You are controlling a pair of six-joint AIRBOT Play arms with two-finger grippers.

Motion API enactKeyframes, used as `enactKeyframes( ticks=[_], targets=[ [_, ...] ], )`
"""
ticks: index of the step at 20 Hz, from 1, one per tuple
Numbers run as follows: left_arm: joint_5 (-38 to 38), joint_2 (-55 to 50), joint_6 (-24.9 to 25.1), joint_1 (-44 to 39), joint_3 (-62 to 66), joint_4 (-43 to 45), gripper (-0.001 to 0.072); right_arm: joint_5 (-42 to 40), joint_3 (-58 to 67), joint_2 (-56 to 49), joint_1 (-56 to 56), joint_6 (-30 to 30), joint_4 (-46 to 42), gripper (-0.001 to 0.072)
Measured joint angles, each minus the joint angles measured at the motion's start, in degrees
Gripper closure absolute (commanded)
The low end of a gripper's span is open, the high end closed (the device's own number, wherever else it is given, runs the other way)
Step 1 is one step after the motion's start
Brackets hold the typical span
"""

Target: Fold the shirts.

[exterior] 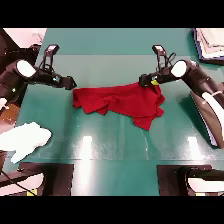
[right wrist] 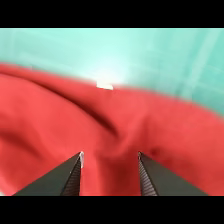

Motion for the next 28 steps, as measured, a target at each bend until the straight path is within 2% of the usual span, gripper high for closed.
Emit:
enactKeyframes(
  ticks=[2, 5, 7, 9, 11, 16, 19, 24, 25, 26, 27, 28],
  targets=[
    [-2.0, -0.1, -0.4, 1.2, 3.7, -0.2, 0.0206, 1.6, 3.7, -0.5, -1.2, -0.1, 0.3, 0.0298],
    [-10.3, 0.0, -1.2, 3.3, 6.6, -0.4, 0.0206, 6.9, 6.7, 1.7, -4.7, -2.0, 0.2, 0.0299],
    [-14.9, 0.0, -1.5, 3.4, 4.7, -2.6, 0.0206, 11.8, 7.6, 4.0, -6.8, -3.6, 0.6, 0.0299],
    [-16.3, 0.0, -1.6, 3.0, -0.3, -5.8, 0.0206, 16.0, 8.0, 6.3, -9.0, -4.8, 0.3, 0.0299],
    [-14.6, 0.0, -1.2, 1.6, -6.8, -10.1, 0.0206, 19.3, 8.3, 8.3, -10.3, -5.7, 0.5, 0.0299],
    [-3.0, -0.5, -0.1, -0.9, -19.6, -17.6, 0.0205, 23.0, 8.5, 11.1, -12.2, -6.7, 0.7, 0.0299],
    [2.6, -1.0, 2.4, -1.3, -22.2, -22.1, 0.0205, 24.3, 8.5, 11.5, -12.5, -7.0, 0.5, 0.0299],
    [4.9, -3.8, 5.2, -1.5, -23.5, -27.2, 0.0209, 25.0, 8.5, 11.8, -12.6, -7.1, 0.5, 0.0299],
    [4.9, -4.2, 5.7, -1.5, -23.5, -28.3, 0.0379, 25.2, 8.5, 11.8, -12.6, -7.1, 0.5, 0.0299],
    [4.9, -4.6, 6.0, -1.5, -23.5, -29.0, 0.0643, 25.2, 8.5, 11.8, -12.6, -7.1, 0.5, 0.0300],
    [4.6, -4.9, 6.3, -1.5, -23.2, -29.5, 0.0682, 25.4, 8.5, 11.8, -12.7, -7.1, 0.5, 0.0300],
    [4.3, -4.9, 6.6, -1.5, -22.7, -30.3, 0.0683, 25.7, 8.5, 11.8, -12.9, -7.1, 0.5, 0.0300]
  ],
)
